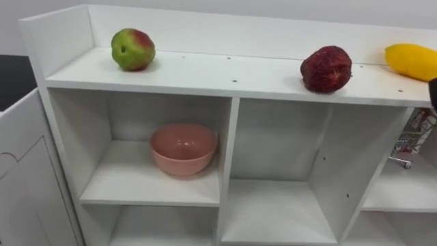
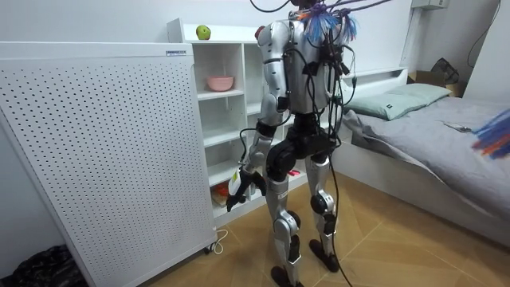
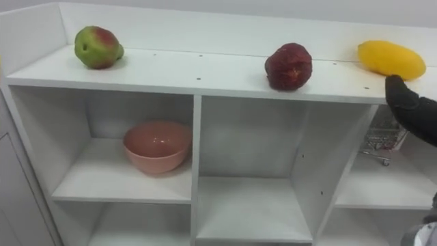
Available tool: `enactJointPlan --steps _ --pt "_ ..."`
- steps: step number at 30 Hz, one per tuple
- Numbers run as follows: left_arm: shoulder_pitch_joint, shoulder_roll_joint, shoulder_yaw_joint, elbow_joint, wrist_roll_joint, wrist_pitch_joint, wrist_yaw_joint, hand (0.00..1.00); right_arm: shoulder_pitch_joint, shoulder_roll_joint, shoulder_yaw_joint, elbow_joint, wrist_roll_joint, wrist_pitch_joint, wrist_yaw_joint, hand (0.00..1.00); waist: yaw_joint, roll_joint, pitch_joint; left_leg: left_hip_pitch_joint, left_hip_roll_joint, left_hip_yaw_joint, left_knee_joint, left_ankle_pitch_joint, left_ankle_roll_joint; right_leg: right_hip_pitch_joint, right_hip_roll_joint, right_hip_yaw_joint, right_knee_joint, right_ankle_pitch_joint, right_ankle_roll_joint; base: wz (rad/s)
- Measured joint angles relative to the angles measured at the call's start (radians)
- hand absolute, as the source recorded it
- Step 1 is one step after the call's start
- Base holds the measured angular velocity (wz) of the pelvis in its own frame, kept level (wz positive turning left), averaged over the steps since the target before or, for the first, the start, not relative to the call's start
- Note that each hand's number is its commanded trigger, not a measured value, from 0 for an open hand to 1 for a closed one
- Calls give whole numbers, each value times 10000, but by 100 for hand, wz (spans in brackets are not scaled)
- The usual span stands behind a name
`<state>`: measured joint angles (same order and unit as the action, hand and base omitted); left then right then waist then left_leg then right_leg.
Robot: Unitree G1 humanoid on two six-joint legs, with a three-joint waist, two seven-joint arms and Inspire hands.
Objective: Arrange fruit in the closet
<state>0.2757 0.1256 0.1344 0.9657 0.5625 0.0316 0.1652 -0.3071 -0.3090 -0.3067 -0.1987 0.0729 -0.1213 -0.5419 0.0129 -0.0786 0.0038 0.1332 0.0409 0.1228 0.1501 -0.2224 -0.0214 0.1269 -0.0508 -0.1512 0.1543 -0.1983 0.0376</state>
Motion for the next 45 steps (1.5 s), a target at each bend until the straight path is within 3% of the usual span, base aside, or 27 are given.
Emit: enactJointPlan --steps 5,11,16,19,26,33,38,45 --pt "-101 58 -5 -1 -5 -33 -65 0 -846 -119 121 -148 -3 -12 236 0 1 -128 -9 -18 6 -127 3 0 0 24 -3 -266 -4 0 0 3" --pt "-105 94 -4 1 -2 -78 -72 0 -866 -128 120 -179 24 -102 397 0 213 -259 -48 -24 3 -216 5 0 -1 69 -5 -308 -13 0 -1 5" --pt "-112 82 -25 1 -4 -74 -93 0 -882 -128 179 -186 117 -128 410 0 337 -142 33 -54 1 -241 6 1 -2 46 -5 -314 -18 0 0 0" --pt "-124 80 -22 14 1 -55 -93 0 -885 -142 211 -186 189 -109 439 0 427 -87 31 -183 1 -242 28 9 -14 -96 -3 -280 -16 1 -3 -2" --pt "-167 38 -35 63 6 157 -94 0 -1290 -209 907 277 1338 -28 1319 0 491 -101 29 -144 1 -312 143 12 -17 25 -3 -284 -6 20 -34 2" --pt "-195 33 -9 74 409 361 -277 0 -1435 -212 1012 908 2065 343 2469 0 511 -156 34 -158 -1 -426 154 12 -18 69 1 -286 -7 21 -36 5" --pt "-183 34 7 71 596 523 -433 0 -1437 -213 1015 1103 2088 592 2970 0 529 -219 -4 -170 -2 -428 154 12 -18 55 2 -279 -7 21 -35 0" --pt "-166 44 9 48 647 523 -465 0 -1467 -592 1093 1769 2309 599 3589 0 547 -380 -33 -161 -3 -461 150 12 -18 97 3 -289 -22 21 -35 1"
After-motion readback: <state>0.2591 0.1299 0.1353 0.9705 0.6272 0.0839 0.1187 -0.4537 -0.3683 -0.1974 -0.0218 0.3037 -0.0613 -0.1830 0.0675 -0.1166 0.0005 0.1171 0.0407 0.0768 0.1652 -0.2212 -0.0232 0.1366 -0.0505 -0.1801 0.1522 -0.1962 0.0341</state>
